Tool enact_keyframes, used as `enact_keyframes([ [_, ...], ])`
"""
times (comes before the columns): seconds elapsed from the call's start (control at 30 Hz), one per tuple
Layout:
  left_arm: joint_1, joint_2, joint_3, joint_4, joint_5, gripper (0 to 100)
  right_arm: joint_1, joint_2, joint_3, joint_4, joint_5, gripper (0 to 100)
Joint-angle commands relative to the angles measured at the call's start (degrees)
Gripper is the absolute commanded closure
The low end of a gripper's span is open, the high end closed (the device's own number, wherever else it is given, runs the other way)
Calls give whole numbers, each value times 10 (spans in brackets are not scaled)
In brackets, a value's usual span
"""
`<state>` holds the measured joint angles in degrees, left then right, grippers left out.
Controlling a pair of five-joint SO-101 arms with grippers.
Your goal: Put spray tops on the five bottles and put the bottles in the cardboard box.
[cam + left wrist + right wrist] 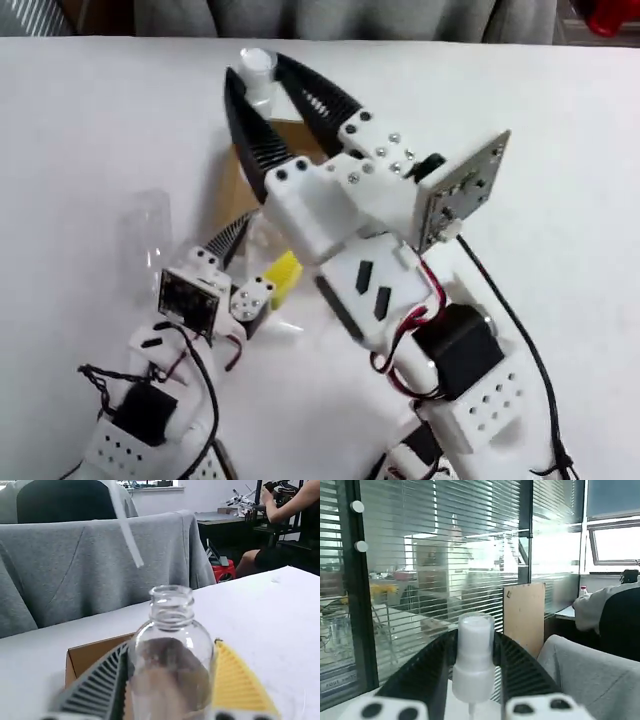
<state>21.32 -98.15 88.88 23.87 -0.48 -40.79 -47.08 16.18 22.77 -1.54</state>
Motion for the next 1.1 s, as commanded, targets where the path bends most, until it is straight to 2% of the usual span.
enact_keyframes([
  [0.0, -7, -15, -7, -17, 8, 980, -4, -7, -6, -14, 11, 983],
  [0.43, -40, -15, -9, -21, 9, 980, -5, -5, -5, -11, 11, 983],
  [0.67, -70, -15, -20, -21, 65, 980, -2, -4, -5, 12, 11, 983],
  [1.07, -66, -15, -20, -19, 65, 980, -4, 38, -8, 7, 6, 983],
])
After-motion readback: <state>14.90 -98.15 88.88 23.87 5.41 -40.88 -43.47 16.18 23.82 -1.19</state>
